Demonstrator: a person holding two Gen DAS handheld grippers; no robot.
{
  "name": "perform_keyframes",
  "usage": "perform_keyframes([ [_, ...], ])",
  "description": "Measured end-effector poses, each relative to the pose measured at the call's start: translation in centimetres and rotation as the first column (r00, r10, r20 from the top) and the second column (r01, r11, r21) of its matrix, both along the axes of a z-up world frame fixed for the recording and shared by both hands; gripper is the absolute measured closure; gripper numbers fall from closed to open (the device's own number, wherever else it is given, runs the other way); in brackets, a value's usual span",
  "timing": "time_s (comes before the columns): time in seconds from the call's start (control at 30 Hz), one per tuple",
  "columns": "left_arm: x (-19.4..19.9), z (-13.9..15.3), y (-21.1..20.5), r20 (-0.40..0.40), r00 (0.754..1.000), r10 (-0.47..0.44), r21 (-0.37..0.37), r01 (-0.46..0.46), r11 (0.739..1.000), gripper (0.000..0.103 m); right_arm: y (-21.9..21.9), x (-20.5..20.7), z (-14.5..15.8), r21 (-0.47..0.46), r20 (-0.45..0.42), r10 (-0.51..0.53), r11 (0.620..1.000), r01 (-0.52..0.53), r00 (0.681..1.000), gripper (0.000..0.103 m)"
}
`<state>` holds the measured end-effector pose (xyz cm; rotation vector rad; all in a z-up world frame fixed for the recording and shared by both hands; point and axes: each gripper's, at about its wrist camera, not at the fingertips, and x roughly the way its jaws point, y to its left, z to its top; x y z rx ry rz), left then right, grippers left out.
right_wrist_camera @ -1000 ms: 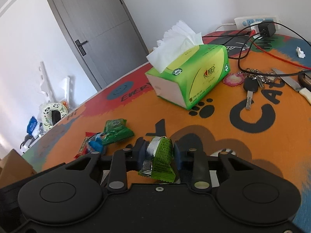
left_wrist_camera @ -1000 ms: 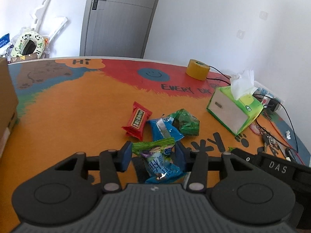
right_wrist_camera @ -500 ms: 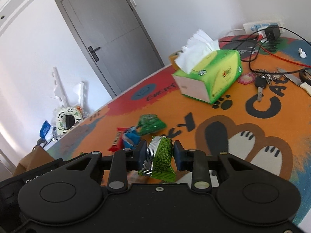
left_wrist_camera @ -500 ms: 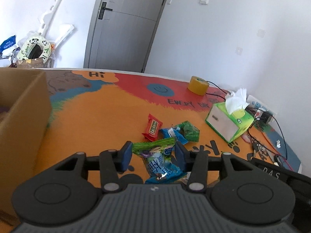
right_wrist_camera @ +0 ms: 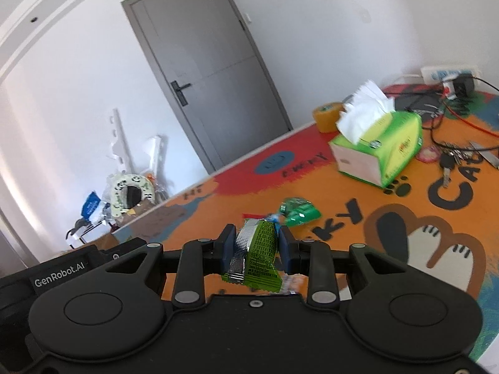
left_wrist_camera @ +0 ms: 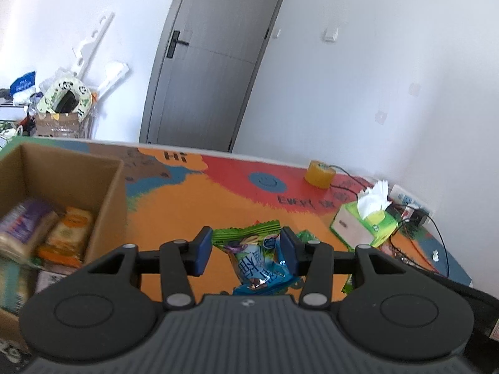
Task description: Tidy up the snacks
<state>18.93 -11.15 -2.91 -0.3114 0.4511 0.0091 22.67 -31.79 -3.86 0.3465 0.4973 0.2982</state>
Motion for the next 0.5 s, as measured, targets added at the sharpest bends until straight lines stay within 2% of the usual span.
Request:
perform_keyframes([
  [0.5, -2.9, 2.7, 6.5, 0.045, 0.994, 0.096, -0.022, -0.095, 0.995, 0.057, 5.7, -0.6, 2.4, -0.027, 0.053, 0.111, 0.994, -0.11, 0.992, 0.072],
])
